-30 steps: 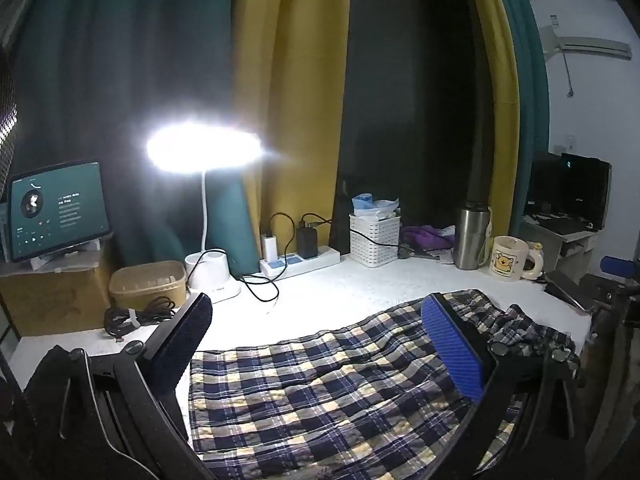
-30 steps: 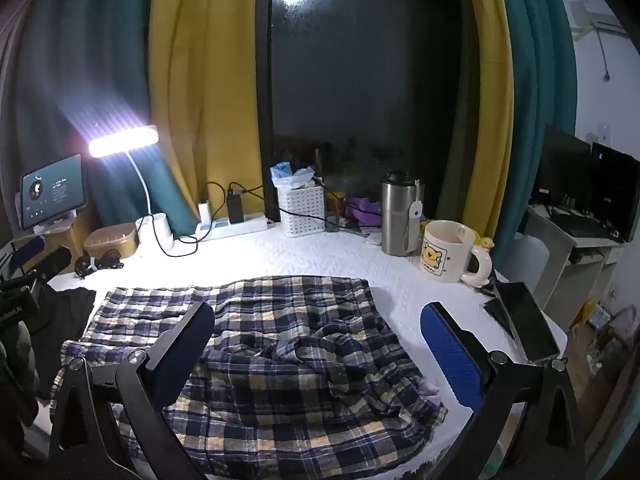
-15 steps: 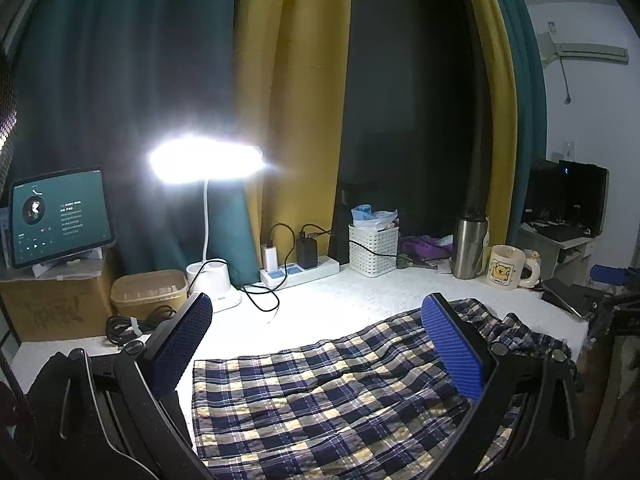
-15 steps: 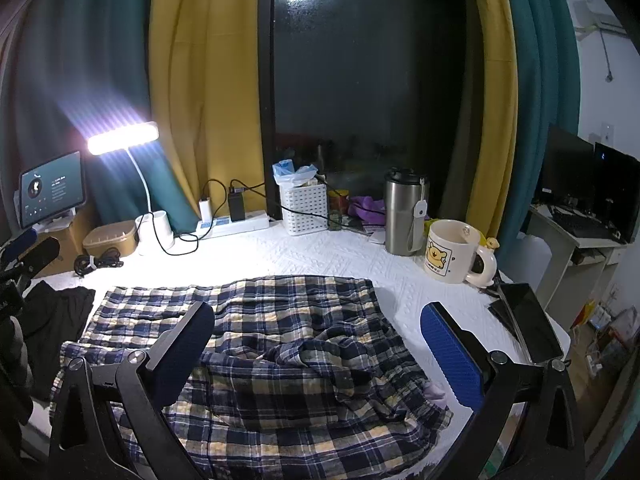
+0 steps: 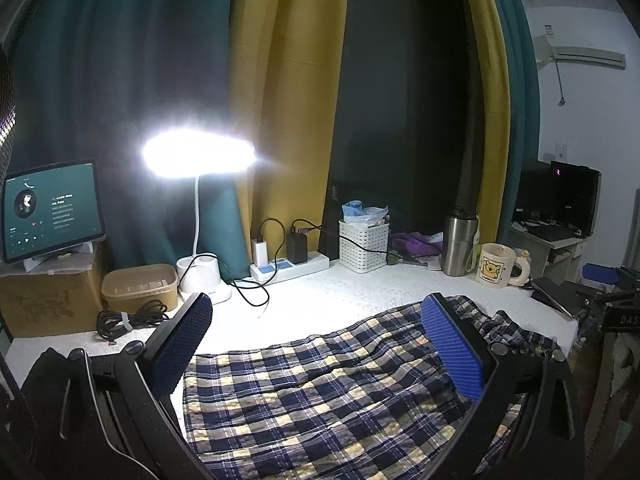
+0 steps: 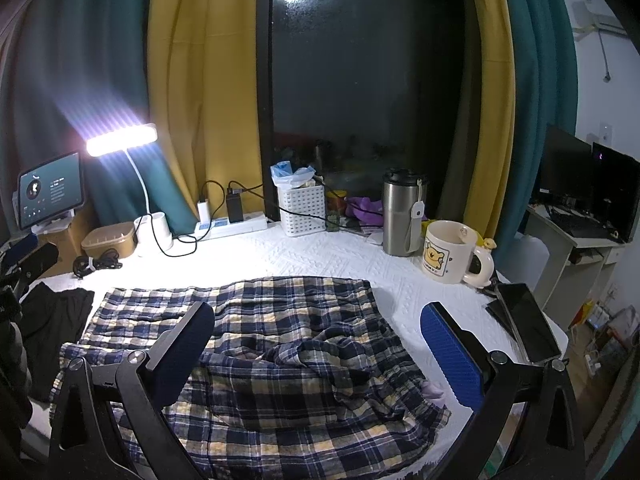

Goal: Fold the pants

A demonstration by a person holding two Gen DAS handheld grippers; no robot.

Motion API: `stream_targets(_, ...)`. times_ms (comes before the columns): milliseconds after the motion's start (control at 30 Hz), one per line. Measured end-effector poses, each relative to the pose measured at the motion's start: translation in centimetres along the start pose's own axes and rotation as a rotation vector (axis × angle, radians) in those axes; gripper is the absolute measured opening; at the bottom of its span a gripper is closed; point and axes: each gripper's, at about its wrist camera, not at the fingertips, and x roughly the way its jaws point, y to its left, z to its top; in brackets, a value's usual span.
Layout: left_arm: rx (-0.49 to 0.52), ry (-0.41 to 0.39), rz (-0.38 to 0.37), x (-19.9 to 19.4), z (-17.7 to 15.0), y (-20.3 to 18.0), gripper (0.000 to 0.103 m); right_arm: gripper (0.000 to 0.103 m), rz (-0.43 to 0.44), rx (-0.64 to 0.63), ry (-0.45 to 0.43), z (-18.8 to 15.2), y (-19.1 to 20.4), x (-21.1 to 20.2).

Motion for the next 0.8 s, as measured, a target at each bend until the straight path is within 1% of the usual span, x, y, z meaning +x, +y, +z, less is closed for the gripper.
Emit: stream_targets(800,0.000,-0.008,0.002,-0.08,0.36,0.03,0.102,0.103,-0.003,0.000,0.002,0.19,0.06,0.01)
